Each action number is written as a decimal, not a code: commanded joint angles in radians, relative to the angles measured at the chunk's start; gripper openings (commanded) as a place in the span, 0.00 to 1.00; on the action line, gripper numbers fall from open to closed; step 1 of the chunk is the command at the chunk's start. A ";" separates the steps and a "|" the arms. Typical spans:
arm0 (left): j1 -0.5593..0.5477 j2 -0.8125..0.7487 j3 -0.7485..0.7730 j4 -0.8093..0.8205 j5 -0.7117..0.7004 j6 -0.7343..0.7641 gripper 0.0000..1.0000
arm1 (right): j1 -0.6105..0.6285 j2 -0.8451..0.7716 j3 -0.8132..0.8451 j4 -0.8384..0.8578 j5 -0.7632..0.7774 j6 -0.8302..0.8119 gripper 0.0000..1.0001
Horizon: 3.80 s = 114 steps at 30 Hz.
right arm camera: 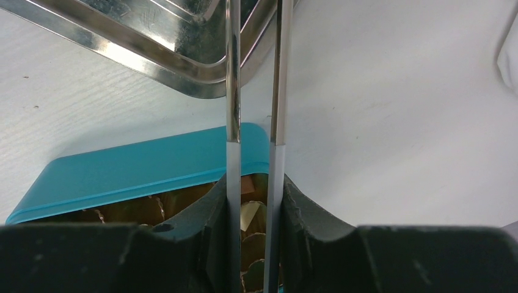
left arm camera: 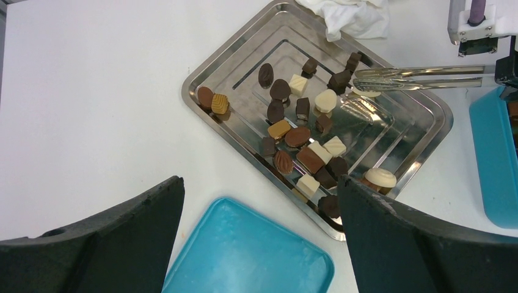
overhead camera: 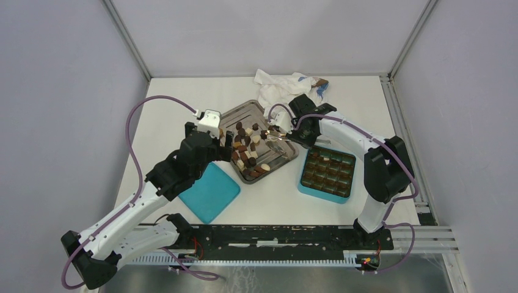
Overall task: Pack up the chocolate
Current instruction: Pick up the fake chocolate from the plate, then adjust the packing box at the center of the board.
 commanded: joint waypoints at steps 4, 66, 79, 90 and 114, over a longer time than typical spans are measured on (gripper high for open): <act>0.008 -0.001 -0.002 0.025 0.009 0.051 0.99 | 0.006 -0.024 -0.004 0.000 -0.014 -0.006 0.33; -0.275 0.867 0.346 0.360 0.291 -0.353 0.56 | -0.630 -0.655 -0.505 0.221 -0.786 0.023 0.03; -0.274 1.116 0.565 0.278 0.296 -0.346 0.43 | -0.633 -0.652 -0.508 0.228 -0.761 0.029 0.04; -0.275 1.196 0.615 0.248 0.282 -0.387 0.23 | -0.633 -0.645 -0.511 0.230 -0.754 0.031 0.04; -0.430 0.903 0.279 0.594 -0.129 -0.273 0.02 | -0.635 -0.651 -0.508 0.234 -0.763 0.035 0.04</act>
